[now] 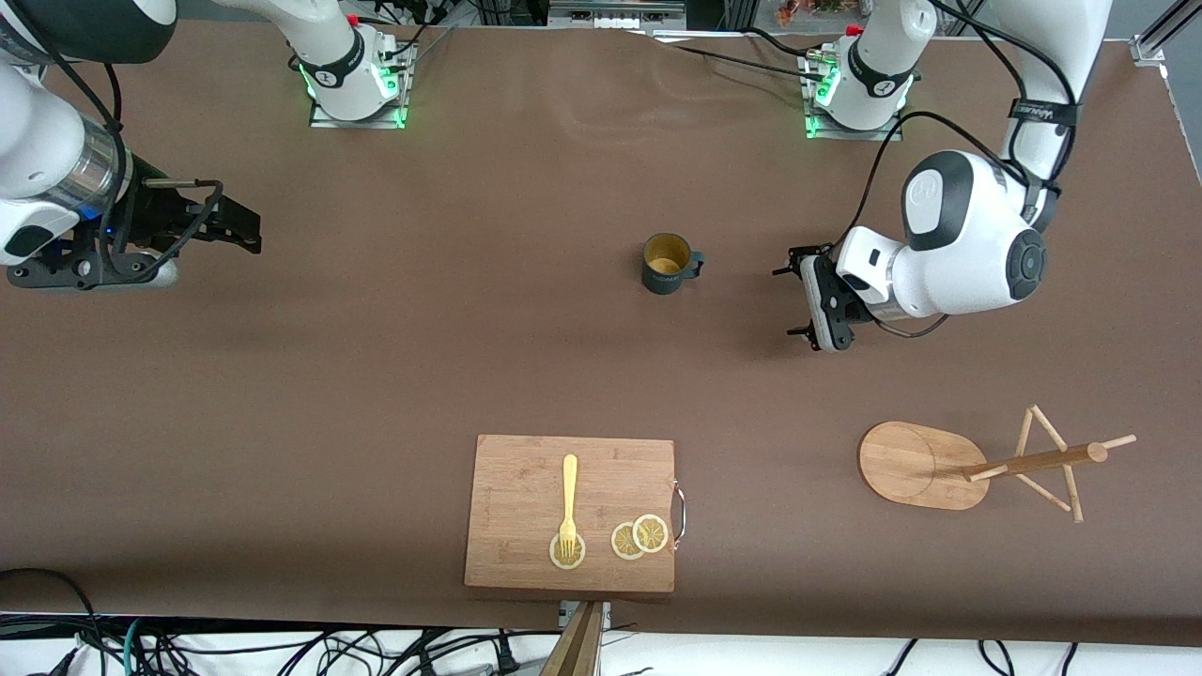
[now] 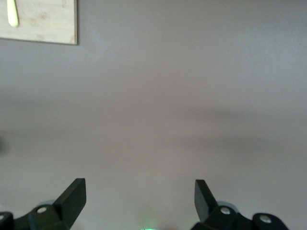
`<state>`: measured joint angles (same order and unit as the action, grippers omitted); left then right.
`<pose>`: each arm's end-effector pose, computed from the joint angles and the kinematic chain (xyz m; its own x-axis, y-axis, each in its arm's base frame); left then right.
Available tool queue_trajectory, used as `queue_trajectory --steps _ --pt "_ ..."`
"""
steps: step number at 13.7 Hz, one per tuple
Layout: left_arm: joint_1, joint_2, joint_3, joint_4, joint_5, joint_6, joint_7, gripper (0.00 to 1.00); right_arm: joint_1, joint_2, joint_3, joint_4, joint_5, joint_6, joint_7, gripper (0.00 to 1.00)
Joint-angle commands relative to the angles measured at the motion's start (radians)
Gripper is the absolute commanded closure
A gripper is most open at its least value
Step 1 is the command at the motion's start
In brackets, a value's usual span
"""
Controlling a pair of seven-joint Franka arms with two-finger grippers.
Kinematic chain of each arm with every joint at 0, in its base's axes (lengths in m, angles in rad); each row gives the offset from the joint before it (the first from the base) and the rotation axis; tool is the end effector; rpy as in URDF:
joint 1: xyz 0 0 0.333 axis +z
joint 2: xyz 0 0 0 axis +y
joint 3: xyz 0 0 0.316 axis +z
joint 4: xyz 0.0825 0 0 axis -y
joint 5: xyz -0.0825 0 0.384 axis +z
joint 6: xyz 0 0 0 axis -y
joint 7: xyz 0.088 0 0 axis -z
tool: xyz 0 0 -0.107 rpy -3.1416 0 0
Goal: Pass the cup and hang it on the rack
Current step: 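Release the mug with the right gripper while the left gripper reaches it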
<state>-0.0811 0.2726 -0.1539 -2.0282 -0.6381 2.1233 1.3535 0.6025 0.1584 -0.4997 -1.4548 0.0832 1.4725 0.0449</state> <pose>0.5579 -0.1588 0.3091 0.4095 -0.8151 0.4098 -0.8936 -0.2678 0.3602 0.5792 0.0921 0.5901 0.9907 0.0613 -0.1214 0.0615 -0.9981 -0.0021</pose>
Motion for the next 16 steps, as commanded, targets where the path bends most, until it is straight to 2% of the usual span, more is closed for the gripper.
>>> queue_trajectory --steps 1,2,3,5,6,8,11,16 --pt "0.004 -0.026 0.001 -0.113 -0.183 0.087 0.226 0.00 -0.331 -0.105 0.366 -0.107 -0.056 0.028 0.006 0.00" --pt "0.004 -0.023 0.001 -0.138 -0.252 0.107 0.292 0.00 -0.434 -0.118 0.468 -0.117 -0.059 0.031 0.007 0.00" --pt "0.003 -0.020 -0.001 -0.165 -0.315 0.128 0.349 0.00 -0.484 -0.135 0.510 -0.148 -0.059 0.044 0.007 0.00" --pt "-0.006 -0.018 -0.001 -0.222 -0.427 0.158 0.464 0.00 -0.491 -0.222 0.512 -0.264 -0.060 0.104 0.006 0.00" --pt "-0.009 -0.018 -0.003 -0.257 -0.505 0.177 0.536 0.00 -0.491 -0.230 0.510 -0.268 -0.060 0.101 0.004 0.00" --pt "-0.022 -0.004 -0.016 -0.306 -0.662 0.193 0.697 0.00 -0.492 -0.208 0.504 -0.237 -0.066 0.104 -0.008 0.00" --pt "-0.022 0.005 -0.032 -0.375 -0.796 0.192 0.826 0.00 -0.495 -0.185 0.503 -0.207 -0.075 0.101 -0.003 0.00" --pt "-0.043 0.097 -0.038 -0.406 -1.050 0.188 1.122 0.00 -0.514 -0.160 0.490 -0.144 -0.120 0.112 -0.008 0.00"
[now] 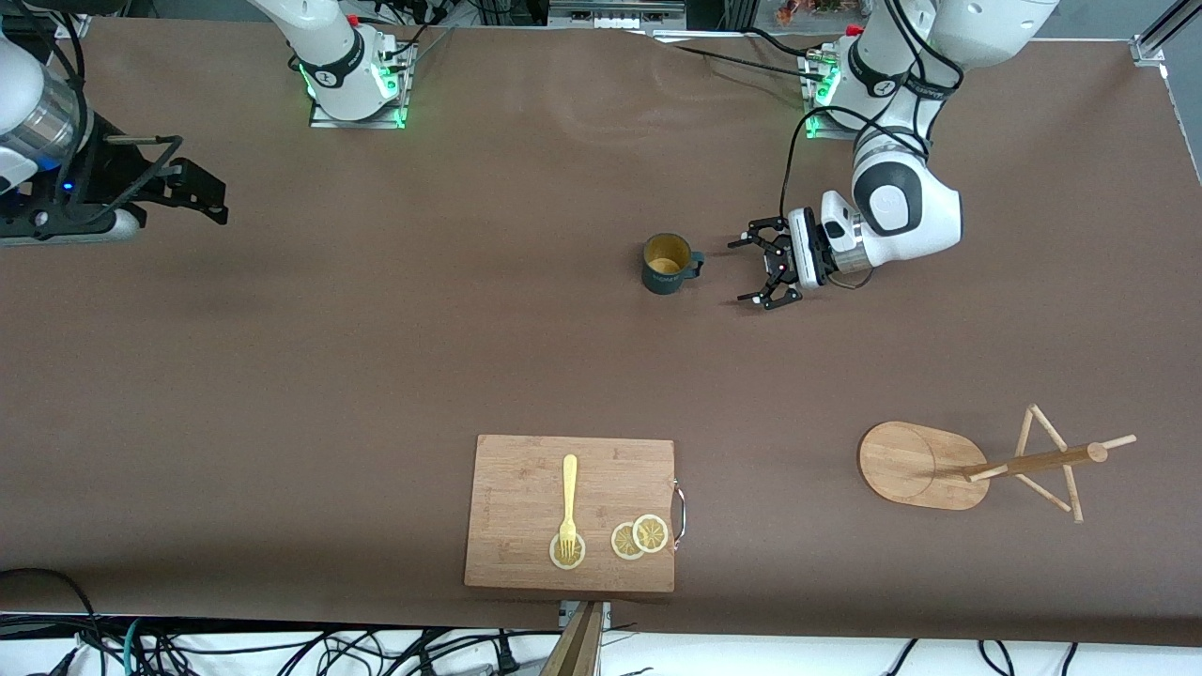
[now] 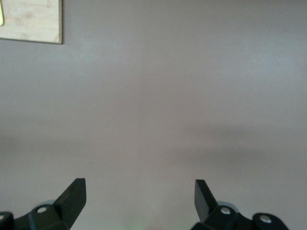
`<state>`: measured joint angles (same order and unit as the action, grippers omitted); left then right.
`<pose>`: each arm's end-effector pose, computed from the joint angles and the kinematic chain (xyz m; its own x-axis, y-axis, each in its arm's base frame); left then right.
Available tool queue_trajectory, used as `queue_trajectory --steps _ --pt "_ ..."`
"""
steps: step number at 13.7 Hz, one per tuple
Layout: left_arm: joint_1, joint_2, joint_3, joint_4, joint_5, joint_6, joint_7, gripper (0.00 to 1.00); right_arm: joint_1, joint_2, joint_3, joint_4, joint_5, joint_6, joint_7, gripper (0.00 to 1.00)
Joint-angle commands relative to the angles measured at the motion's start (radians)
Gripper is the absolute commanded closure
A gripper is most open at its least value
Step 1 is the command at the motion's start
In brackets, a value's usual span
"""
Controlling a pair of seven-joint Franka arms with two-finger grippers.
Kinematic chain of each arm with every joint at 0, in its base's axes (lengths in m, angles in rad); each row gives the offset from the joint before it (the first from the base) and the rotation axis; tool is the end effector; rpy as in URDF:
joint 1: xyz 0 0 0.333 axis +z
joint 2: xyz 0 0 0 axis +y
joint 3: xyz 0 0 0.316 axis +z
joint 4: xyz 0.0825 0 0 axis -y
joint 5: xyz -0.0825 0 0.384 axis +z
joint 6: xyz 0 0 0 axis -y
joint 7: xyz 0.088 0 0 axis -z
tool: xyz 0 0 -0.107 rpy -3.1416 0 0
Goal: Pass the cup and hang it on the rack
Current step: 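Release the mug with the right gripper while the left gripper reaches it, then grasp the teal mug's rim with the left gripper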
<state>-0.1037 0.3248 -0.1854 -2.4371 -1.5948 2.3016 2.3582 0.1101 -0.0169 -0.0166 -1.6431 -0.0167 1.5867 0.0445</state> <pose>0.4240 -0.1544 0.1569 0.3349 -0.5232 0.7836 -0.9413 -0.2226 0.2537 0.5466 0.0494 0.6011 0.9980 0.0492 -0.0387 0.0499 -0.9986 0.0181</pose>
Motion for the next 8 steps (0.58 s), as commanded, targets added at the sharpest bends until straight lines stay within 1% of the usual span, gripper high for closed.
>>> queue_trajectory --steps 1,5,6,7,8 --pt "-0.028 0.060 -0.008 0.003 -0.126 0.010 0.142 0.00 -0.024 0.015 0.006 0.045 -0.025 -0.008 0.003 0.00" --pt "-0.050 0.085 -0.043 0.015 -0.244 0.019 0.197 0.00 -0.020 0.034 0.004 0.045 -0.009 -0.004 0.008 0.00" --pt "-0.057 0.088 -0.055 0.018 -0.269 0.045 0.202 0.00 -0.015 0.043 0.010 0.049 -0.015 0.002 0.008 0.00" --pt "-0.059 0.088 -0.087 0.017 -0.299 0.074 0.202 0.00 -0.020 0.044 0.009 0.049 -0.008 0.015 0.008 0.00" --pt "-0.060 0.088 -0.101 0.017 -0.324 0.105 0.214 0.00 -0.024 0.046 0.007 0.048 -0.009 0.024 0.006 0.00"
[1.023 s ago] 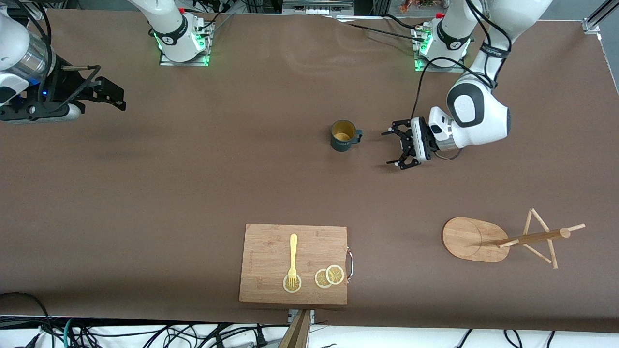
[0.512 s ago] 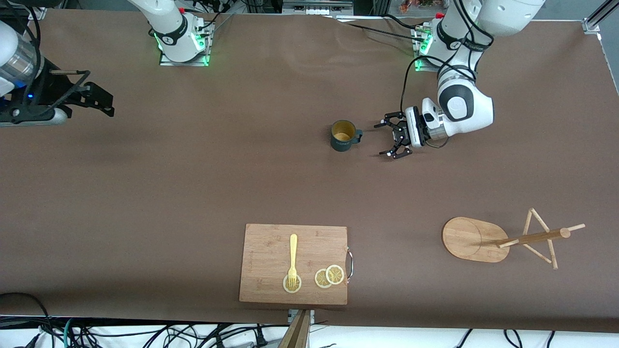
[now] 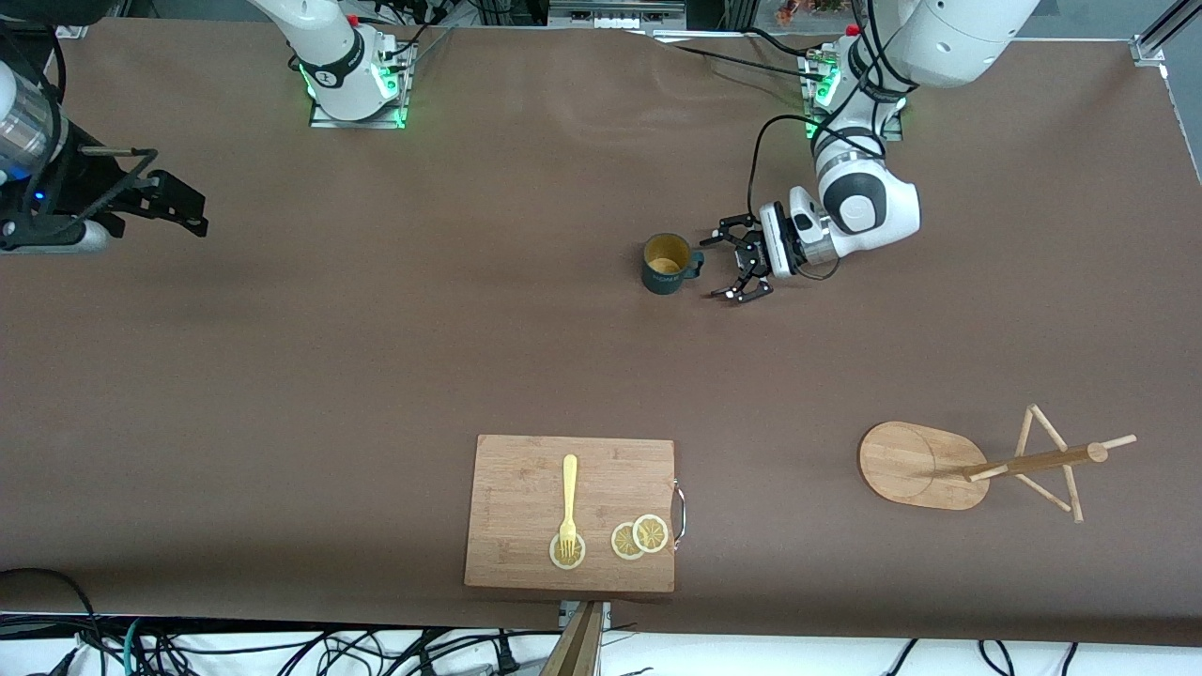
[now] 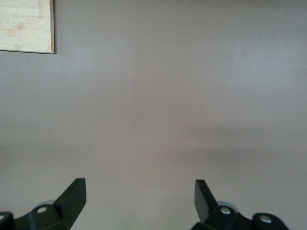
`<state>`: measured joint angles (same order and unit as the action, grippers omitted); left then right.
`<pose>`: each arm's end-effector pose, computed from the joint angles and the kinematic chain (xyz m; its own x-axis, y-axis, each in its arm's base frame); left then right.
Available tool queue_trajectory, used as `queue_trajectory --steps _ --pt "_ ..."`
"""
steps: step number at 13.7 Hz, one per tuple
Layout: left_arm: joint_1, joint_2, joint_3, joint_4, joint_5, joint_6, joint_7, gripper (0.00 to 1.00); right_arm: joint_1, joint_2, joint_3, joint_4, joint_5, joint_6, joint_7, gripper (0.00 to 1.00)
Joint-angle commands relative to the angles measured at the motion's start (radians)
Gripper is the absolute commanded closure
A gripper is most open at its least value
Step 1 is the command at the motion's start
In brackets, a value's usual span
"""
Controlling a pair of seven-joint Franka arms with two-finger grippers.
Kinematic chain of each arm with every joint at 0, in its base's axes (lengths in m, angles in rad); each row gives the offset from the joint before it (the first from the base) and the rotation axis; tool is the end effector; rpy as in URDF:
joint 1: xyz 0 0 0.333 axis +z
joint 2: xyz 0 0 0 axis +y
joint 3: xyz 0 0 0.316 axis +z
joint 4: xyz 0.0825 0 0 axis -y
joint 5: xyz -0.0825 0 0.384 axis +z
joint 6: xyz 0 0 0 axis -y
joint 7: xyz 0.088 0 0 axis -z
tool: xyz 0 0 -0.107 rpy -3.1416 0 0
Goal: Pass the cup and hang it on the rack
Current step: 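Grasp the teal mug's rim with the left gripper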
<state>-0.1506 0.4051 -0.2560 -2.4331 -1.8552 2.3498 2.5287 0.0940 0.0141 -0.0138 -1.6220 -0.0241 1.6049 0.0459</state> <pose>0.3957 -0.1984 0.1264 0.3437 -0.4757 0.8097 -0.9339 -0.2636 0.2416 0.5585 0.0424 0.5954 0.9989 0.0351 -0.0301 0.0359 -0.9990 0.0257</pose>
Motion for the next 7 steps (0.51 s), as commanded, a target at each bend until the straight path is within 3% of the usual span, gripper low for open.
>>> queue_trajectory --steps 1,4,5,7 --pt "-0.017 0.009 -0.032 0.014 -0.077 0.078 0.059 0.00 -0.010 0.023 0.003 0.028 -0.002 0.003 0.006 0.00" --pt "-0.017 0.009 -0.048 0.012 -0.096 0.080 0.068 0.01 -0.008 0.035 0.000 0.027 0.000 -0.003 0.006 0.00" --pt "-0.017 0.009 -0.051 0.012 -0.099 0.080 0.076 0.10 -0.005 0.033 0.001 0.027 0.000 -0.006 0.006 0.00" --pt "-0.017 0.009 -0.055 0.011 -0.153 0.082 0.106 0.40 -0.010 0.035 0.000 0.027 0.000 -0.005 0.005 0.00"
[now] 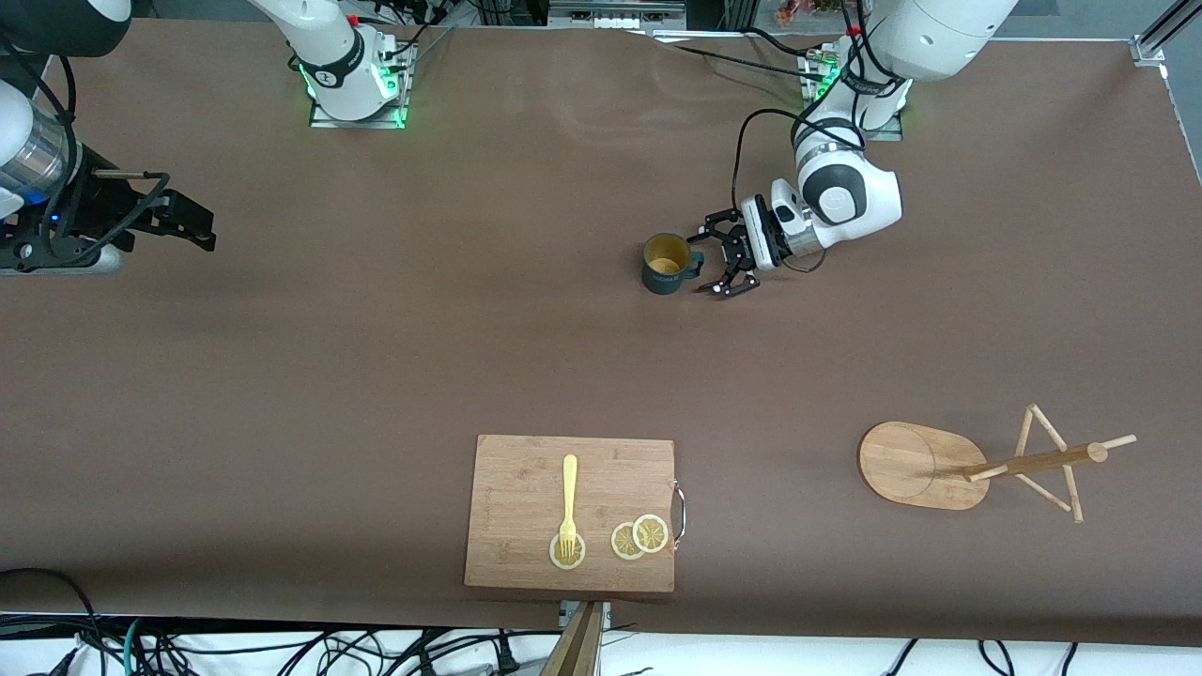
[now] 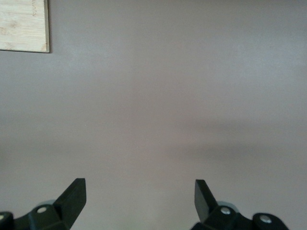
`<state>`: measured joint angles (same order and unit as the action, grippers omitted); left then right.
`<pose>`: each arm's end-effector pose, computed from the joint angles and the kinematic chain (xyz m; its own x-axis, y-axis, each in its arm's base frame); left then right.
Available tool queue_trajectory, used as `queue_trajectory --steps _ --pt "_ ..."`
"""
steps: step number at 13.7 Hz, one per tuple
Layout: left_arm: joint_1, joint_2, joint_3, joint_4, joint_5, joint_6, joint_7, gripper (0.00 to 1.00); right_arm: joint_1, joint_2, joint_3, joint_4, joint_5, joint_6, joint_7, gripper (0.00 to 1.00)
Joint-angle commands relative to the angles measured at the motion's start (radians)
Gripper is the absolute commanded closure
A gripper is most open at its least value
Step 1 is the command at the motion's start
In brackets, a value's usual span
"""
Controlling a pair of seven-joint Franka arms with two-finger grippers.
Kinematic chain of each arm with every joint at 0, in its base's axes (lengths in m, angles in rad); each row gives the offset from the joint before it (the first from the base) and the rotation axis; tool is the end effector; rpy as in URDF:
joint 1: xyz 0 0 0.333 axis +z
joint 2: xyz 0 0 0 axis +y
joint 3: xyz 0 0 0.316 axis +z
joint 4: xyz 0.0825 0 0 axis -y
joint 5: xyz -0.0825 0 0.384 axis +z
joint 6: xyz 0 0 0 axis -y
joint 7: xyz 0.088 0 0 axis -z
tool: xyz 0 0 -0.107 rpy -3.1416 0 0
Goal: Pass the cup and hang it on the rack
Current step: 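Grasp the teal mug's rim with the left gripper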
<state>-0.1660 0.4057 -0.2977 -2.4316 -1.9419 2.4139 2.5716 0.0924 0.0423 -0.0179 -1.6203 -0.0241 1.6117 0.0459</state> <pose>0.3864 -0.2145 0.1267 0.3402 -0.4915 0.8017 -0.9319 -0.2902 0.2175 0.5668 0.0400 0.5809 0.9983 0.0295 -0.0497 0.0309 -0.9992 0.0271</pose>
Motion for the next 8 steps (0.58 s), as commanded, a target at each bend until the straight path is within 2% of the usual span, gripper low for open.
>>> queue_trajectory --steps 1,2,3,4,6,8 --pt "-0.001 0.008 -0.015 0.009 -0.069 0.017 0.071 0.56 -0.008 0.007 0.004 0.026 0.000 -0.012 0.005 0.00" --pt "-0.001 0.008 -0.014 0.009 -0.071 0.016 0.068 0.78 -0.007 0.002 0.004 0.027 -0.002 -0.013 0.000 0.00" --pt "0.000 0.008 -0.014 0.009 -0.071 0.011 0.064 0.91 -0.007 -0.001 0.004 0.027 -0.002 -0.013 -0.004 0.00" --pt "0.003 0.008 -0.014 0.009 -0.071 0.008 0.050 1.00 -0.007 -0.001 0.004 0.028 -0.002 -0.012 -0.004 0.00" --pt "0.013 -0.001 -0.011 0.011 -0.069 0.008 -0.049 1.00 -0.007 -0.001 0.006 0.037 -0.002 -0.013 -0.005 0.00" --pt "0.023 -0.036 -0.011 0.013 -0.039 0.005 -0.241 1.00 -0.002 0.001 0.009 0.042 -0.003 -0.012 -0.005 0.00"
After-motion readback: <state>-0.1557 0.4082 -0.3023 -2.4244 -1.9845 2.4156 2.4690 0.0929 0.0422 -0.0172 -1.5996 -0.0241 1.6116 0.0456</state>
